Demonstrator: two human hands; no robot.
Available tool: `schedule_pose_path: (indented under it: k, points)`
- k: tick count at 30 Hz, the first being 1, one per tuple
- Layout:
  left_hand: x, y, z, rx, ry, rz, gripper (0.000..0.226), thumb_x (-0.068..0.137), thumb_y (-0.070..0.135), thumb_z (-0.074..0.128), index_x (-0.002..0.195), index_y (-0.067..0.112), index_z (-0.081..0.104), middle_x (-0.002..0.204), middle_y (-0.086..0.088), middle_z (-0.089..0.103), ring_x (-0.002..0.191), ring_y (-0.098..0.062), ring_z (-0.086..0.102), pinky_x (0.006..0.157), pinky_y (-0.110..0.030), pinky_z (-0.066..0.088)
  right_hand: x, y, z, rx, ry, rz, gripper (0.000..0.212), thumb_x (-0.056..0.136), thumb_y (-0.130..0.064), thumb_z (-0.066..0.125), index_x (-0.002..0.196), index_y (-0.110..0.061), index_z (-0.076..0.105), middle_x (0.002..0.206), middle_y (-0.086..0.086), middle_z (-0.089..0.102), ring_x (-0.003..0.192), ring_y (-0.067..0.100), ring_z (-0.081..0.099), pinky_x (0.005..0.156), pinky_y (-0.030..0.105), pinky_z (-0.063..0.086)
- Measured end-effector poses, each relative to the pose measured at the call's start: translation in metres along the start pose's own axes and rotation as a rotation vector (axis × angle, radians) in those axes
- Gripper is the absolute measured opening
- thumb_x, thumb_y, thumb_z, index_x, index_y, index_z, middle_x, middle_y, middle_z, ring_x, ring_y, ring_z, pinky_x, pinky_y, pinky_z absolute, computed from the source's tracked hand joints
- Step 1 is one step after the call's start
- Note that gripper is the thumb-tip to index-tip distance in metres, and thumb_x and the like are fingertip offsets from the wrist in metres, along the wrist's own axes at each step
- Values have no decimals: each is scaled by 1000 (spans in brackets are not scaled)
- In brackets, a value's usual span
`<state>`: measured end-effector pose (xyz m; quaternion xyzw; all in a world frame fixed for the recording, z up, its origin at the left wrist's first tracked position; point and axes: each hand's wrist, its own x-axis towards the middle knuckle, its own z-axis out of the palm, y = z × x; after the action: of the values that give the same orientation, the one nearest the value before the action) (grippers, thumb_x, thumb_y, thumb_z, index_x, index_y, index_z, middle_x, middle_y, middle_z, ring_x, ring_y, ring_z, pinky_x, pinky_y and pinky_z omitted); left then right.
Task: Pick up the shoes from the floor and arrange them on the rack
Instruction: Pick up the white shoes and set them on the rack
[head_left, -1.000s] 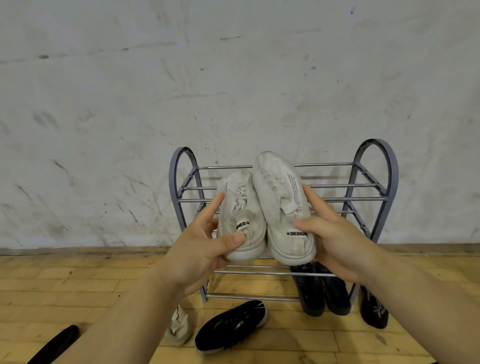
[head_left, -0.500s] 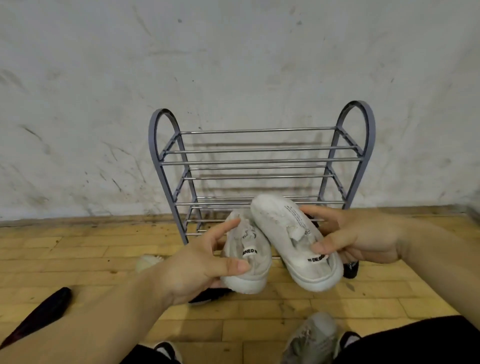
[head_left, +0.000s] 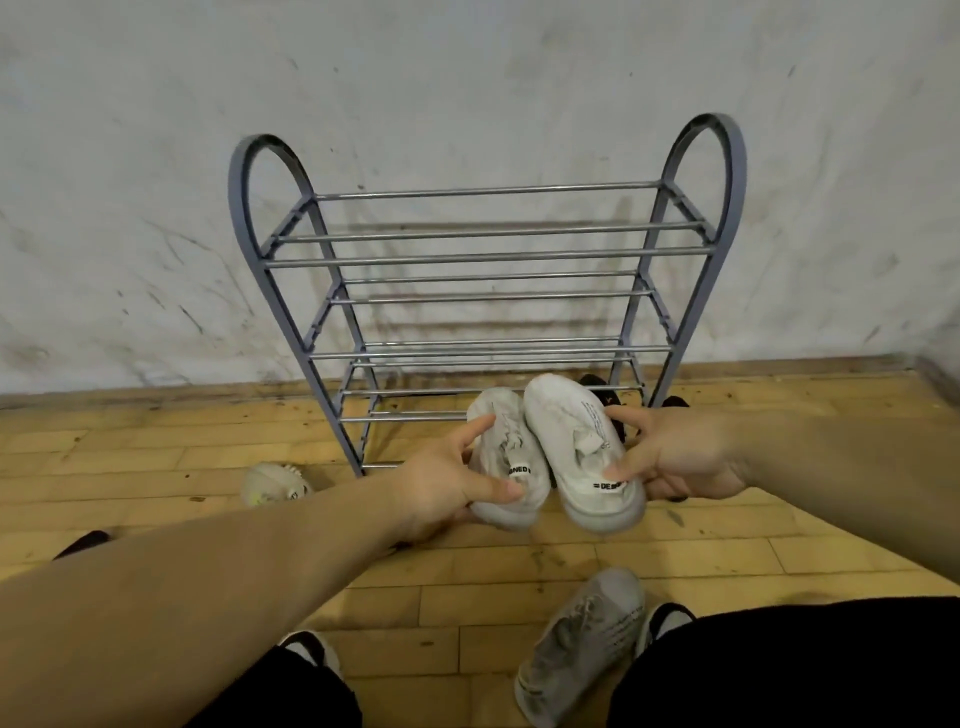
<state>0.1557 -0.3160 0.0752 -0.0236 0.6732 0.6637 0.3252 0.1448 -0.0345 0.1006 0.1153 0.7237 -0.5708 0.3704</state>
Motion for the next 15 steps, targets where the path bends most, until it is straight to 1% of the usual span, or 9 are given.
schedule_pose_path:
  k: [2,3,4,5,7,9,11,12,15]
  points:
    - [26,-2,1,0,6,9,109,76,-5,86,162,33,29,135,-2,61,111,-21,71,78,-33,63,20,7,-17,27,9,-27,100,82,9,79,156,-41,34,116,5,78,113,28,72,107,48,51]
    - [40,-3,1,2,11,17,109,77,-7,85,162,32,28,135,-1,61,107,-19,71,75,-30,63,31,11,-25,52,21,-44,100,82,10,79,156,-42,36,119,4,77,114,27,72,105,47,52]
    - [56,-5,1,17,21,31,111,75,-7,86,162,31,28,136,0,61,108,-17,70,79,-31,63,42,15,-34,79,44,-60,100,81,10,79,155,-43,37,122,3,75,115,26,71,101,45,55]
    - [72,-8,-1,30,31,43,116,71,-5,90,162,31,27,139,2,61,112,-17,69,90,-35,62,53,19,-42,99,70,-78,102,81,12,78,155,-44,37,128,3,71,117,26,70,98,44,56]
    - [105,-12,-6,31,44,64,121,67,-4,92,162,32,27,140,9,59,121,-16,66,105,-43,55,79,29,-57,95,137,-122,107,80,11,79,158,-44,30,141,3,60,122,27,65,100,47,56]
    - [140,-17,-12,32,63,91,118,70,-3,91,161,36,28,140,11,60,124,-15,65,106,-44,54,105,36,-70,18,217,-152,109,82,3,81,160,-43,22,146,2,54,121,24,63,103,50,54]
    - [172,-18,-16,76,80,129,119,65,8,96,159,41,31,144,10,61,127,-17,64,105,-47,55,131,36,-80,-26,269,-181,105,84,-3,82,160,-44,21,139,-2,54,121,21,61,104,48,53]
    - [188,-18,-18,105,86,148,117,64,9,97,158,40,36,143,12,62,127,-16,65,103,-44,56,143,33,-85,-34,290,-205,102,85,-4,81,159,-44,23,133,-6,55,123,20,59,105,46,52]
    - [231,-16,-21,191,116,252,88,74,-5,88,146,30,49,123,16,73,119,-8,67,91,-21,57,176,25,-98,-107,411,-302,80,90,-10,78,153,-40,38,130,-13,61,131,15,55,102,34,50]
